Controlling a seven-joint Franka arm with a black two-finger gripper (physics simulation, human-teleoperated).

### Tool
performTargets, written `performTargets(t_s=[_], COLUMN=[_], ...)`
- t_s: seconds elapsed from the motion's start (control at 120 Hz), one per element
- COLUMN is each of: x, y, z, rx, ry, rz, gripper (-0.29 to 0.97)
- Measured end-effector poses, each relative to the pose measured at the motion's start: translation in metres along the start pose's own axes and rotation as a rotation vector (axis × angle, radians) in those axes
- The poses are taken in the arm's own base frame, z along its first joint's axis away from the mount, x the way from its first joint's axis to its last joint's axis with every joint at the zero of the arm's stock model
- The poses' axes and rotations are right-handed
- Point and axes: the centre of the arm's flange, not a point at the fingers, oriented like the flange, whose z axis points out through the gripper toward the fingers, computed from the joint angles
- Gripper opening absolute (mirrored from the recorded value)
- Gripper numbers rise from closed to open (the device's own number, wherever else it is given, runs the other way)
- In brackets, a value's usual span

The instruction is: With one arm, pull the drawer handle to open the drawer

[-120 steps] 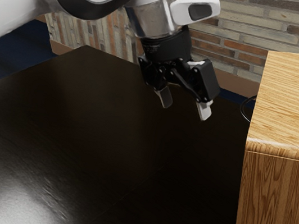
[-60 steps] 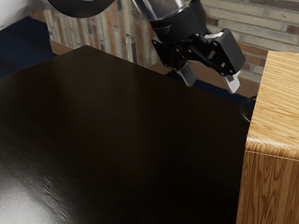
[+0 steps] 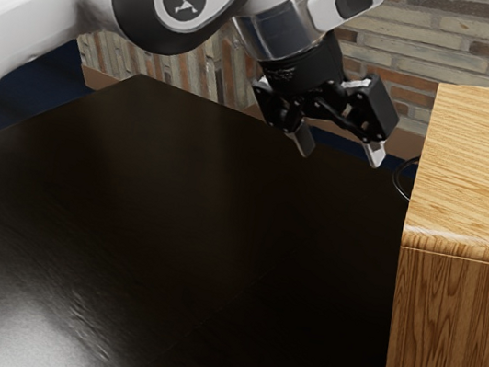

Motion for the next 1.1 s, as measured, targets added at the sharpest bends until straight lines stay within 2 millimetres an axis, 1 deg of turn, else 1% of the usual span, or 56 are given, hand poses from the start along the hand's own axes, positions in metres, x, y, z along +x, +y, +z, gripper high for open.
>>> performTargets(t_s=[0.108,0.25,0.575,0.733,0.908,1.1], x=[0.003,0.004,0.004,0.004,0.007,0.013], y=[-0.001,-0.002,-0.002,-0.002,-0.003,-0.002], z=[0.011,0.017,0.019,0.026,0.04,0.042], rx=[0.005,0.008,0.01,0.015,0.01,0.001], ry=[-0.014,-0.021,-0.025,-0.037,-0.026,0.005], rz=[-0.01,-0.02,-0.034,-0.039,-0.045,-0.047], gripper=[0.68,0.68,0.68,0.68,0.68,0.68])
